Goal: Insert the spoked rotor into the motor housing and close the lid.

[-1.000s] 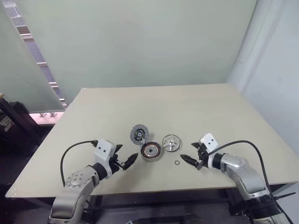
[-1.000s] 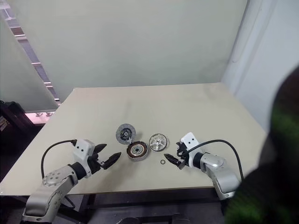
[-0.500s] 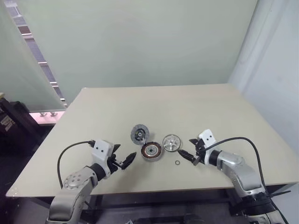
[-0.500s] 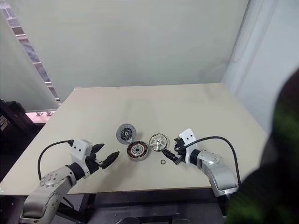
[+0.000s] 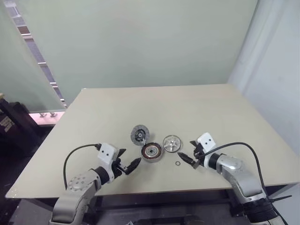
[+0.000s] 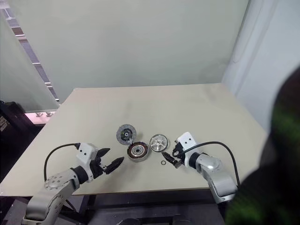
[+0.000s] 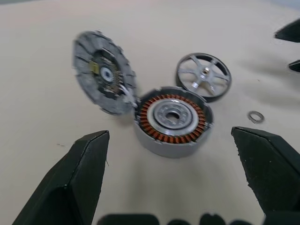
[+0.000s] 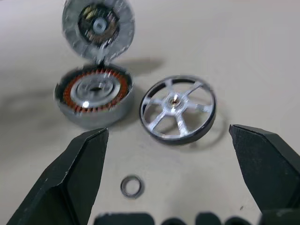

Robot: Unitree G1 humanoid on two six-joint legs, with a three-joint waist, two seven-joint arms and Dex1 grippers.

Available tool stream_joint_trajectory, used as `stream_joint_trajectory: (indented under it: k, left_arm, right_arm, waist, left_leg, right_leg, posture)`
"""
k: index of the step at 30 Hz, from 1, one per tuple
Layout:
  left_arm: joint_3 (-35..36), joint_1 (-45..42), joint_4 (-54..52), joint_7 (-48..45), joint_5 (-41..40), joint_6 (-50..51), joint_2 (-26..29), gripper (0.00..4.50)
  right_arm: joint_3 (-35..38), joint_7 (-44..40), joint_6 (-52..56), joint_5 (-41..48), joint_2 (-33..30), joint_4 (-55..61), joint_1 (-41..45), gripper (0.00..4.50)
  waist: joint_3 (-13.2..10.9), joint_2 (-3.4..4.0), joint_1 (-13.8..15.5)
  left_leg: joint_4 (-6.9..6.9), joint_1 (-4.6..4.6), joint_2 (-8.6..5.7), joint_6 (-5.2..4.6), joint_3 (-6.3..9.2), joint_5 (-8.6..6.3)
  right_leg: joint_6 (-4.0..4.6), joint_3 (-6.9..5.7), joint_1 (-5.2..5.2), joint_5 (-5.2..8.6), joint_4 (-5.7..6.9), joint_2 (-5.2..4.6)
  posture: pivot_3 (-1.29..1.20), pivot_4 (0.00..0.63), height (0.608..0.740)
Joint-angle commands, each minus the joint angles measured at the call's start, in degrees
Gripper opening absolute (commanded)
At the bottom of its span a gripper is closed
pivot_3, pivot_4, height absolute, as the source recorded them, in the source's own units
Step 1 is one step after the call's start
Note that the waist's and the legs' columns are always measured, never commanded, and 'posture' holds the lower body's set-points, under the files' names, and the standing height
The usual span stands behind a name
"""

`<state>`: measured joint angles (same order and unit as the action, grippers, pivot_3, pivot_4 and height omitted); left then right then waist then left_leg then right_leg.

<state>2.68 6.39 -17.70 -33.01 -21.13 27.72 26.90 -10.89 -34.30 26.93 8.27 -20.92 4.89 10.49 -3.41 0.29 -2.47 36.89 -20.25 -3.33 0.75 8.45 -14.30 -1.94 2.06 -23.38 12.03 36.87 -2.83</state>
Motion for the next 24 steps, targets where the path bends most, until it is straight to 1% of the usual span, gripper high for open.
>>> stream_joint_trajectory:
  k: [1, 7, 15, 23, 24]
  left_arm:
    - [-1.00, -0.06, -0.59, -1.31, 0.33, 0.05, 0.85, 4.47]
    - [-2.89, -0.46, 1.20, -2.67, 0.90, -0.12, 0.77, 4.47]
    - [-3.63, -1.82, 2.72, -3.58, 1.53, -0.85, 0.64, 4.47]
    - [-3.76, -2.13, 3.70, -4.32, 1.86, -1.64, 0.77, 4.47]
    - [-3.80, -2.08, 3.81, -4.35, 1.93, -1.76, 0.75, 4.49]
  right_arm:
    - [-1.53, -0.54, 0.51, -0.48, 0.27, 0.19, -0.10, 4.50]
    - [-4.47, 0.15, 0.03, -2.18, 2.08, -4.81, -0.04, 4.50]
    - [-4.38, 1.76, -4.07, -3.16, 5.94, -13.08, 1.32, 4.50]
    - [-4.20, 1.87, -5.77, -3.54, 6.54, -16.38, 1.55, 4.50]
    - [-4.19, 1.89, -5.79, -3.57, 6.54, -16.58, 1.52, 4.33]
  waist:
    - [0.00, 0.00, -0.03]
    - [-0.01, -0.01, -0.01]
    - [-0.01, -0.02, -0.01]
    - [0.00, -0.02, -0.02]
    - [0.00, -0.02, -0.03]
  left_leg:
    - [0.00, 0.00, 0.00, 0.00, -0.01, 0.00]
    - [0.00, 0.01, 0.01, 0.00, 0.00, 0.00]
    - [0.00, 0.01, 0.01, 0.00, 0.01, 0.00]
    - [0.00, 0.03, 0.01, 0.00, 0.01, 0.00]
    - [0.00, 0.04, 0.01, 0.00, 0.01, 0.00]
  right_leg:
    - [0.00, 0.00, 0.00, 0.00, 0.00, 0.00]
    - [0.00, 0.00, 0.00, 0.00, 0.00, 0.01]
    - [0.00, 0.00, 0.00, 0.00, 0.00, 0.01]
    - [0.00, 0.01, 0.02, 0.00, 0.00, 0.01]
    - [0.00, 0.01, 0.03, 0.00, 0.00, 0.01]
  posture:
    - [0.00, 0.000, 0.740]
    - [0.00, 0.000, 0.740]
    - [0.00, 0.000, 0.740]
    - [0.00, 0.000, 0.740]
    - [0.00, 0.000, 0.740]
